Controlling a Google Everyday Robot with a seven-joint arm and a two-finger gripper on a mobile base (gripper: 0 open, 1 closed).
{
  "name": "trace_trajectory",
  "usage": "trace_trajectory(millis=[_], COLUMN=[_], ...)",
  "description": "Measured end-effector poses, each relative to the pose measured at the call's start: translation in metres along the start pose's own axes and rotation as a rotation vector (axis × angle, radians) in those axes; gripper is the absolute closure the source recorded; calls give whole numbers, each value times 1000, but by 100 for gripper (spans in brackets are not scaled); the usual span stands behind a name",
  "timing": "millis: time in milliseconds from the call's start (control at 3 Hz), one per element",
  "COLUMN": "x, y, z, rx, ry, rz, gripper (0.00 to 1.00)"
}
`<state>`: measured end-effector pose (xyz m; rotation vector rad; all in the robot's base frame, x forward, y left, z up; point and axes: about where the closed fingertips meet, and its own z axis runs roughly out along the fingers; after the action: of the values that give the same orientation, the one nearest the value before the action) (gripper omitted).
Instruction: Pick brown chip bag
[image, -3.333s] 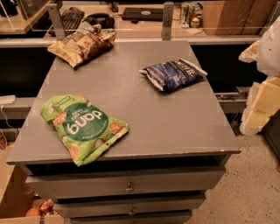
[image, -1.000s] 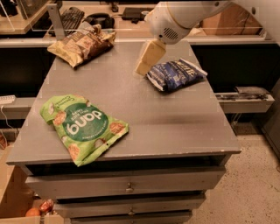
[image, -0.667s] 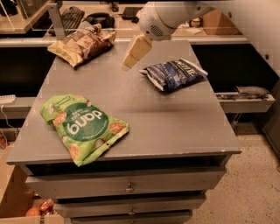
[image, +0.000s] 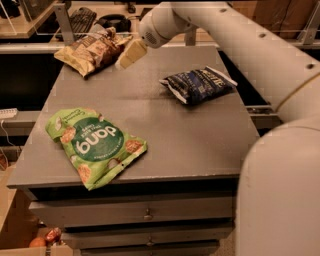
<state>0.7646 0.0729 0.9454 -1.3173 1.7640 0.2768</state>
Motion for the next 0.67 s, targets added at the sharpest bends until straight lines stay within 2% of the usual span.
trace_trajectory(millis=[333,667], x=[-23,-42], y=[-9,-8], z=[70,105], rx=[-24,-43], ry=[-66,-105], rz=[108,146], gripper=[0,0])
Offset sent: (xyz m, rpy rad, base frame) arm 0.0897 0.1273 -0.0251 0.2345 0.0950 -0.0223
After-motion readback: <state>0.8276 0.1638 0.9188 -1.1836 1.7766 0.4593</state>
